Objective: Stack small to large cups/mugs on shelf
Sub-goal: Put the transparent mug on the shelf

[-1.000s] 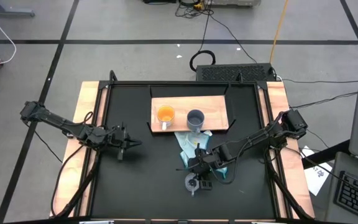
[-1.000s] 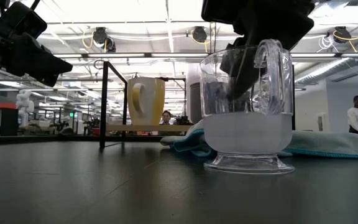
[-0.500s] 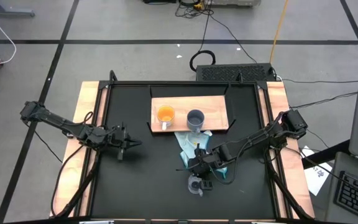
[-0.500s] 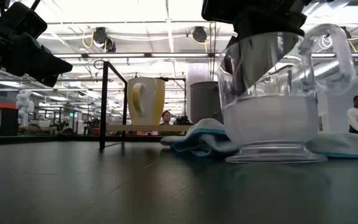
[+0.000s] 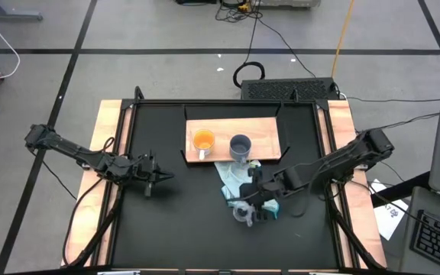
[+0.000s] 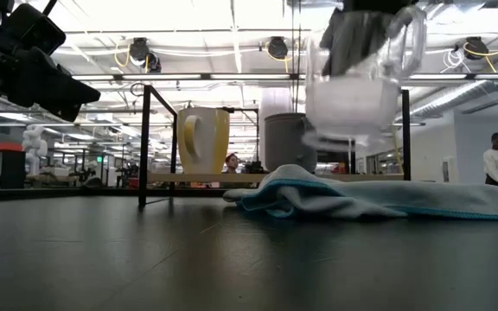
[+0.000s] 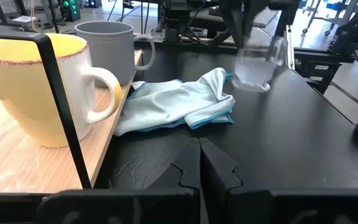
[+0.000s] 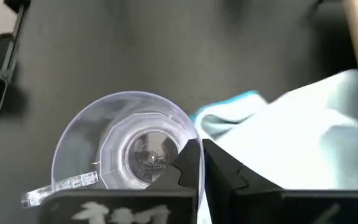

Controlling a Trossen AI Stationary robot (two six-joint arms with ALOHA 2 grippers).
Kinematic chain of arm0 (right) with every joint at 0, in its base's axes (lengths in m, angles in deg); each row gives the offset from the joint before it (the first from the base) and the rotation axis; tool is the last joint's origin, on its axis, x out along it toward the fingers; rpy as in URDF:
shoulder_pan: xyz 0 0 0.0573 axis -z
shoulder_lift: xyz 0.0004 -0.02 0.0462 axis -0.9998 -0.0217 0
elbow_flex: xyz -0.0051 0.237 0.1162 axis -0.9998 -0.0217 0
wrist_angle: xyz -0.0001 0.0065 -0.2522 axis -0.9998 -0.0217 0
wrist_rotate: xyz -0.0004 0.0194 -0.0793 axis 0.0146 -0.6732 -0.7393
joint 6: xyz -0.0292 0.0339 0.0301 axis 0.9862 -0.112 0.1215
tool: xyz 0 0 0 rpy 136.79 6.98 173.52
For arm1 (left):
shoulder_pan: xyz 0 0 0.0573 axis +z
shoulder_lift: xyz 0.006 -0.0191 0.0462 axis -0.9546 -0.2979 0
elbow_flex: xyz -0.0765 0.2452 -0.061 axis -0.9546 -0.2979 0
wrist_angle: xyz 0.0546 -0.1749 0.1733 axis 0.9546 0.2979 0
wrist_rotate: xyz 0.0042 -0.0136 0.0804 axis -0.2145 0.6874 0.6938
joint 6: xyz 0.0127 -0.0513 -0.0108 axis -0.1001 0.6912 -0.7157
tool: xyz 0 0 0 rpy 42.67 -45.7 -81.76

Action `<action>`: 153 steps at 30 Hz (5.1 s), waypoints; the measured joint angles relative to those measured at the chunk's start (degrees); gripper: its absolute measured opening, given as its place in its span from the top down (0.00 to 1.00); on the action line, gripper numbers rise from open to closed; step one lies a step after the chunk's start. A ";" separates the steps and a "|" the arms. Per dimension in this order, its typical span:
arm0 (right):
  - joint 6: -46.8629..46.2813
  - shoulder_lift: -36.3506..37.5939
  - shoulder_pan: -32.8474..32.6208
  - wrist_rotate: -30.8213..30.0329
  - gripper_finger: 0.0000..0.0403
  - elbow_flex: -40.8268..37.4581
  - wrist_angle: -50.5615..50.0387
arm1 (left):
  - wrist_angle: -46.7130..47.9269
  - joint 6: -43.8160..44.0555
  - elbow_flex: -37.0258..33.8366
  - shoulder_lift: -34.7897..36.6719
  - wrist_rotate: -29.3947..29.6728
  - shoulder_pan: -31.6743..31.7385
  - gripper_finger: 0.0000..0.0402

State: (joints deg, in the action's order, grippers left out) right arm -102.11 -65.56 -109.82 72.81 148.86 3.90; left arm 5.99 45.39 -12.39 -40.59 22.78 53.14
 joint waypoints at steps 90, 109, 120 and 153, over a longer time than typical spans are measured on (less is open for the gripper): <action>16.75 19.72 34.85 1.79 1.00 -5.38 -17.56 | 3.50 -0.26 0.00 -0.06 0.65 0.00 0.94; 24.18 16.06 44.64 9.75 1.00 -5.40 -14.82 | 4.72 -1.07 0.00 -0.06 0.65 0.00 0.94; 26.67 16.07 48.30 13.07 1.00 -8.28 -12.89 | 4.68 -1.05 0.00 -0.06 0.63 0.00 0.94; 28.65 12.51 49.25 12.41 1.00 -10.45 -8.39 | 4.68 -1.44 0.00 -0.06 0.63 0.00 0.94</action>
State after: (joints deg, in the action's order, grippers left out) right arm -73.45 -53.05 -60.56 85.22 138.41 -4.49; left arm 10.66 43.95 -12.39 -40.66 23.42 53.14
